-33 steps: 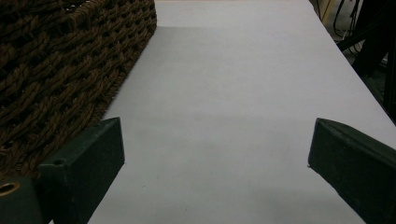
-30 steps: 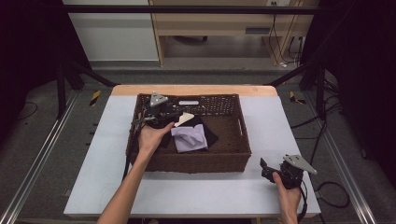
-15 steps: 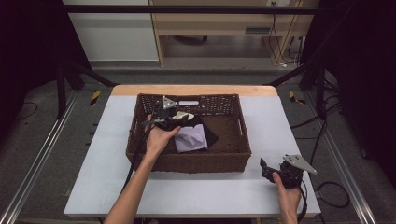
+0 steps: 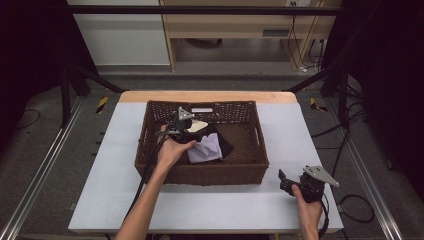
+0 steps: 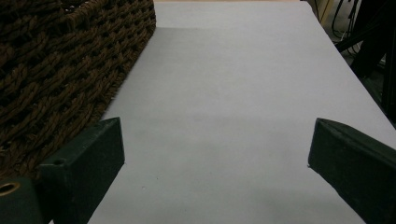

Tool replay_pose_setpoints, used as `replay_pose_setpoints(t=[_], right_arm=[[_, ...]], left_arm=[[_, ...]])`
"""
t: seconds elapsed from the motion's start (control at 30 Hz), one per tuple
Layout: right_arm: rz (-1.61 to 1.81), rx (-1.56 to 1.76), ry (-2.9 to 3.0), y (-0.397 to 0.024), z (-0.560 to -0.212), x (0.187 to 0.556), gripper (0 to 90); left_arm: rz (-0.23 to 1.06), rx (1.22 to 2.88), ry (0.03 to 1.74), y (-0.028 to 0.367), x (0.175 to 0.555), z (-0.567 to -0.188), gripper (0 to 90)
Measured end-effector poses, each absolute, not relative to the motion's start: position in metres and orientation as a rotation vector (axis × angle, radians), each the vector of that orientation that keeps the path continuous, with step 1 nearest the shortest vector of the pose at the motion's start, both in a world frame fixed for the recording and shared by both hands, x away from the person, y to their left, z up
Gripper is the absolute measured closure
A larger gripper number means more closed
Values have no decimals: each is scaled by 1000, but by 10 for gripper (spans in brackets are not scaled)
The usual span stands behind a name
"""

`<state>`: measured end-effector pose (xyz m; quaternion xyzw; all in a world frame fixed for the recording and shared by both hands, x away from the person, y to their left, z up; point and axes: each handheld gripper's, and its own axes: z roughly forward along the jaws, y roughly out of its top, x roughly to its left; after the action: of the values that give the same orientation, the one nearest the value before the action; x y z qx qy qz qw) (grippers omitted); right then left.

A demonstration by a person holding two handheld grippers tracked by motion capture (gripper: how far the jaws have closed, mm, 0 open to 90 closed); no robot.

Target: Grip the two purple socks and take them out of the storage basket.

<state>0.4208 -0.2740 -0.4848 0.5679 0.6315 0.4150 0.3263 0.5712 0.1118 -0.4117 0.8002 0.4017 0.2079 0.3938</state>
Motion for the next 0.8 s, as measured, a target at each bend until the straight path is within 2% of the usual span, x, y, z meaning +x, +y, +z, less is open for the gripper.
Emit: replay_pose_setpoints(t=[0.27, 0.47, 0.8], right_arm=[[1086, 1486, 1660, -274, -485, 420, 41], [1087, 1486, 1659, -274, -485, 420, 41], [1079, 1489, 1665, -273, -485, 421, 41]], left_arm=[[474, 2084, 1051, 116, 566, -413, 438], [432, 2107, 1042, 117, 561, -411, 425], [458, 2139, 1014, 117, 557, -418, 395]])
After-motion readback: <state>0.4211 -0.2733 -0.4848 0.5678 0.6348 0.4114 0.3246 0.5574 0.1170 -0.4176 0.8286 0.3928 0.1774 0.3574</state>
